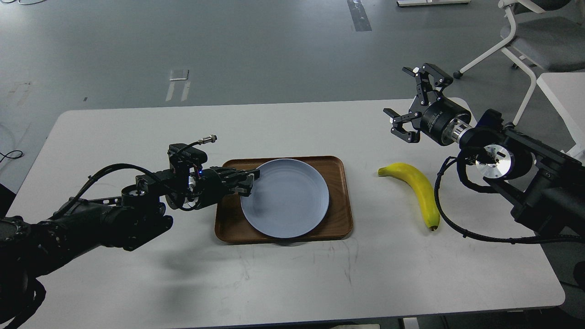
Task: Place banana on plate with both arms
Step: 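Carry the plate with the left gripper onto the wooden tray and release, then lower the right gripper onto the yellow banana and grasp it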
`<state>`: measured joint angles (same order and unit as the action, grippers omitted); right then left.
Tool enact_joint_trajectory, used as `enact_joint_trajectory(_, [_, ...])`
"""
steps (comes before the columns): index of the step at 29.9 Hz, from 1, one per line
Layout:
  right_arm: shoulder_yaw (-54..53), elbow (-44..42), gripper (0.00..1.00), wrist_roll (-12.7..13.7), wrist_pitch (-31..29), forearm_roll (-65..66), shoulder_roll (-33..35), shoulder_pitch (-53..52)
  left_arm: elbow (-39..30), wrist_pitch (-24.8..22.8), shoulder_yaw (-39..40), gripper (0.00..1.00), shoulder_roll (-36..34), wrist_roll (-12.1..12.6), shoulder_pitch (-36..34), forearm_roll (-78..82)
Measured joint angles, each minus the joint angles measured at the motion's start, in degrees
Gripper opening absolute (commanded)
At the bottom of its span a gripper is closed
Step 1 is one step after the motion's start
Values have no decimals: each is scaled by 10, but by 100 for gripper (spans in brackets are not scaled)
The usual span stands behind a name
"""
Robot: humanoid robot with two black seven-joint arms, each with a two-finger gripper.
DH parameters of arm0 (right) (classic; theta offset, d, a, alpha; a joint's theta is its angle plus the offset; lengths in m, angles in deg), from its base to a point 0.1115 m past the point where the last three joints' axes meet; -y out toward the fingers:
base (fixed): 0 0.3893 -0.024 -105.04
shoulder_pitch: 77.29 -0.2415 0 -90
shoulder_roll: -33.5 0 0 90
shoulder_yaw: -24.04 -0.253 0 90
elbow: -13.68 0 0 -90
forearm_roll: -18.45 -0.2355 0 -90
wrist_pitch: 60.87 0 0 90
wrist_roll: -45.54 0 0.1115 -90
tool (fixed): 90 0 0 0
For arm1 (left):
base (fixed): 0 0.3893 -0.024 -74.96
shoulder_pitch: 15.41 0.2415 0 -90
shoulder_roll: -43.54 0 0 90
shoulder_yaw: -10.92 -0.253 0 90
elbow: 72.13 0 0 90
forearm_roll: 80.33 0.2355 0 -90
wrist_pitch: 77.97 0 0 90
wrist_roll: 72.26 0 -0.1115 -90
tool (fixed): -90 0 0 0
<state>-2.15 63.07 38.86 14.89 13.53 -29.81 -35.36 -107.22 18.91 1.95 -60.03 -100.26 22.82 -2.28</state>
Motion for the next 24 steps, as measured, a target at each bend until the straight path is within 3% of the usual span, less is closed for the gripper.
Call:
enact_joint_trajectory(2, [0,0,100,0,0,0,0,0,0,0,0,0,0,0,0,0])
enact_joint_trajectory(3, [0,0,100,0,0,0,0,0,0,0,0,10,0,0,0,-1])
enact_joint_trajectory(4, [0,0,100,0,0,0,0,0,0,0,0,10,0,0,0,-1])
enact_joint_trajectory(5, [1,0,100,0,0,0,0,0,-2,0,0,42,0,0,0,-2])
enact_joint_trajectory(6, [1,0,100,0,0,0,0,0,-4,-1,2,61,0,0,0,-3])
enact_joint_trajectory(8, [1,0,100,0,0,0,0,0,-8,-2,4,64,0,0,-1,-12])
enact_joint_trajectory(9, [1,1,100,0,0,0,0,0,-8,-2,5,75,0,0,-2,-20])
enact_joint_trajectory(10, [1,1,100,0,-1,0,0,0,-8,-2,5,75,0,0,-4,-30])
enact_joint_trajectory(11, [1,1,100,0,-1,0,0,0,-9,-2,6,89,0,0,-5,-44])
enact_joint_trajectory(12, [1,1,100,0,-1,0,0,0,-9,-3,7,94,1,0,-6,-56])
enact_joint_trajectory(21, [5,0,100,-1,-1,68,10,-1,-9,-11,45,98,6,0,-52,-320])
enact_joint_trajectory(24, [5,4,100,-23,-1,176,21,-1,-6,-53,75,98,-2,0,-79,-445])
